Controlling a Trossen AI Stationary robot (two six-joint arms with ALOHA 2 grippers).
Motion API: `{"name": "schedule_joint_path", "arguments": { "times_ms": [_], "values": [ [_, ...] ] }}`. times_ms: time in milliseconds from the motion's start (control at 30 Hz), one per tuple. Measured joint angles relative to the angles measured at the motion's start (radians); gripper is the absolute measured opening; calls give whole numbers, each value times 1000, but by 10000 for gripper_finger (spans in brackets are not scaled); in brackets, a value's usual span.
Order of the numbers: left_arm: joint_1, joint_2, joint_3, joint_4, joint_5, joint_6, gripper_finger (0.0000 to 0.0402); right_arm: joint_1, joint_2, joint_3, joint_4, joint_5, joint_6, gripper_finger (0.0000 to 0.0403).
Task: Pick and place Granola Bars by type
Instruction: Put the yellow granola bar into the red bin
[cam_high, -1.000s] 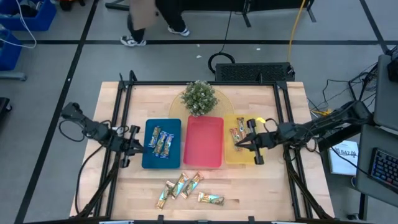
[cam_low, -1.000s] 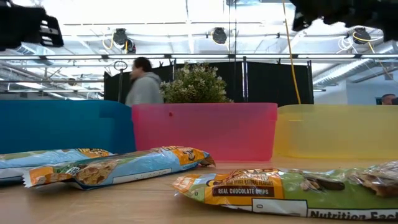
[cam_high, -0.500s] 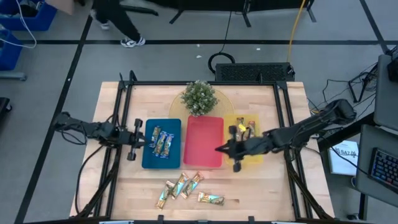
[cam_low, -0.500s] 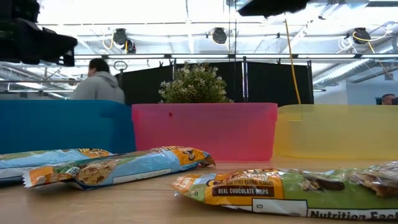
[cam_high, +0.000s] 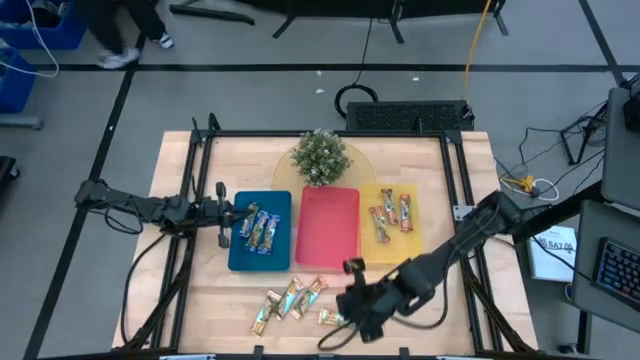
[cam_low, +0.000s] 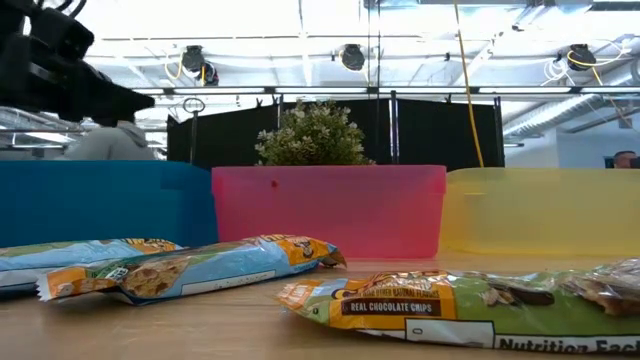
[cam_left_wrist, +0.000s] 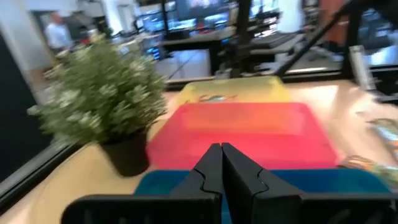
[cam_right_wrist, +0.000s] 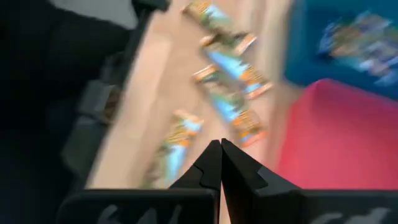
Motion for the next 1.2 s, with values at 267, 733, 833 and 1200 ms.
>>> {"name": "schedule_joint_path", "arguments": {
  "times_ms": [267,733,833,1200],
  "values": [
    [0,40,-2,46,-110,21,40,32,161,230,-49,-59,184,36],
    [0,42,-2,36,-100,151,42,-88,317,236,101,-193,-109,187],
    [0,42,-2,36,-99,155,42,-156,338,236,145,-352,-65,181],
    [0,42,-1,14,-13,194,42,-245,368,208,142,-559,-306,177]
  ]
}}
